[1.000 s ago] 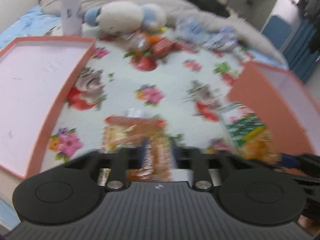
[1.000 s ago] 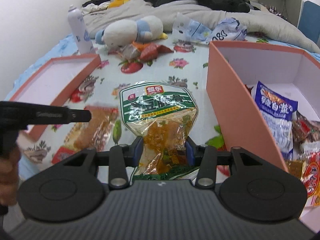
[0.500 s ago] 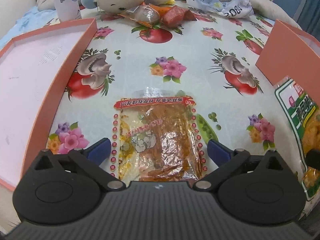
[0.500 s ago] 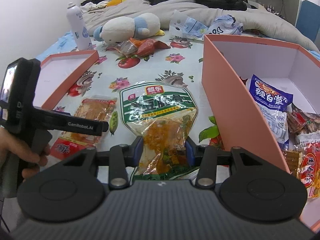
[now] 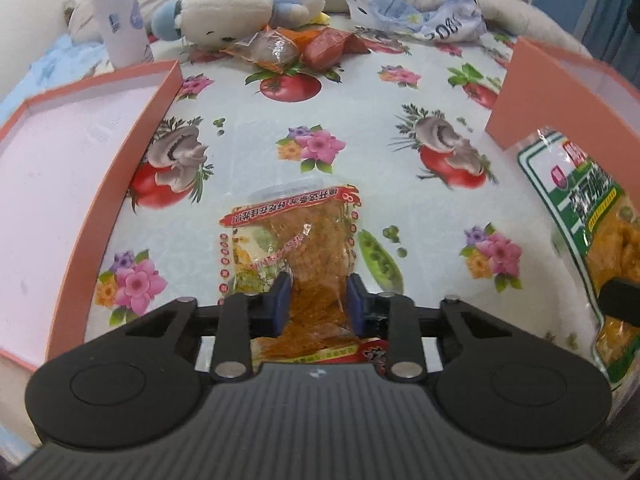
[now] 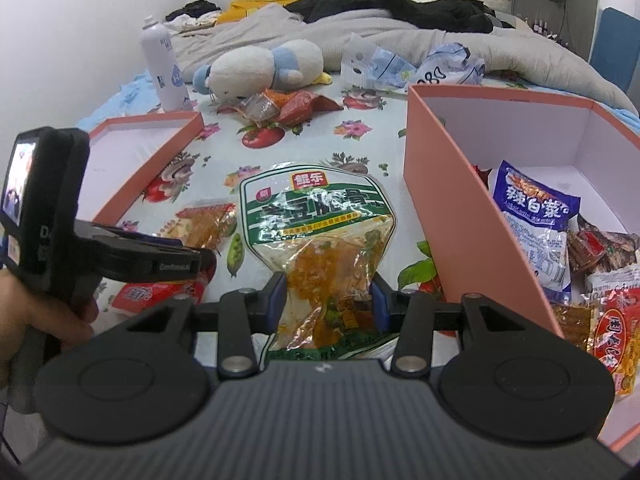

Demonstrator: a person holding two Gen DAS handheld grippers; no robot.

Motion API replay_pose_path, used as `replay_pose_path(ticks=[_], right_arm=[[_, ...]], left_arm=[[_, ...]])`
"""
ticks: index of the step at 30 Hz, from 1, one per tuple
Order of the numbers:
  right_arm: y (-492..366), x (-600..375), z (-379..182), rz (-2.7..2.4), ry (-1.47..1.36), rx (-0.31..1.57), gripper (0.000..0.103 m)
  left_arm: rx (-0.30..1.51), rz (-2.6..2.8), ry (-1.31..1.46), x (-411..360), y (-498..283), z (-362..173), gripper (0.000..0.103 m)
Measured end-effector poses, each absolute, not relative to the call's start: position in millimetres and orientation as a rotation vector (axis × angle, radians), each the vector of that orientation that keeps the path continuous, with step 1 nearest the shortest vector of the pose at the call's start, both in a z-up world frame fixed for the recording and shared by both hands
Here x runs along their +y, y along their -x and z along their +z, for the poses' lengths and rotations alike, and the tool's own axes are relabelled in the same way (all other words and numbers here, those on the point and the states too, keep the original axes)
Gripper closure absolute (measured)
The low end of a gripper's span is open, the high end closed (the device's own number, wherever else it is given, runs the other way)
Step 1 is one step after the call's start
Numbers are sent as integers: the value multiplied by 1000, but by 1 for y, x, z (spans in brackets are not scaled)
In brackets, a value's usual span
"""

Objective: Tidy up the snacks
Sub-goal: 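Carry the meat packet and bean bag over the deep pink box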

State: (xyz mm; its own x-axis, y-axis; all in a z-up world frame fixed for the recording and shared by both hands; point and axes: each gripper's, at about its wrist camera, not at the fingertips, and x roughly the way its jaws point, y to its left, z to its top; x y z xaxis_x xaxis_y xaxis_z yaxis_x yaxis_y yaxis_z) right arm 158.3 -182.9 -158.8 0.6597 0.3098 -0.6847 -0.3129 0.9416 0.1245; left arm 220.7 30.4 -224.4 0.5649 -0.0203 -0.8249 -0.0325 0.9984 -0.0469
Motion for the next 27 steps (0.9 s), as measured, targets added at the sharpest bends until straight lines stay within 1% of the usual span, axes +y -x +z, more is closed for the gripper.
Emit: replay_pose_path(ticks=[2, 8, 17, 27], right_arm=[[-156, -185, -153, 353, -2, 757, 57], [-147, -192, -133, 355, -17, 706, 57], [-132, -222, -102, 305, -55, 641, 57], [-130, -271, -70, 185, -95, 595, 57]], left_arm=[[959, 4, 81, 32, -218, -216, 80], [917, -21, 125, 27, -206, -189, 87], [819, -106, 210, 7, -186, -131, 88], [729, -268, 223, -46, -187, -70, 88]])
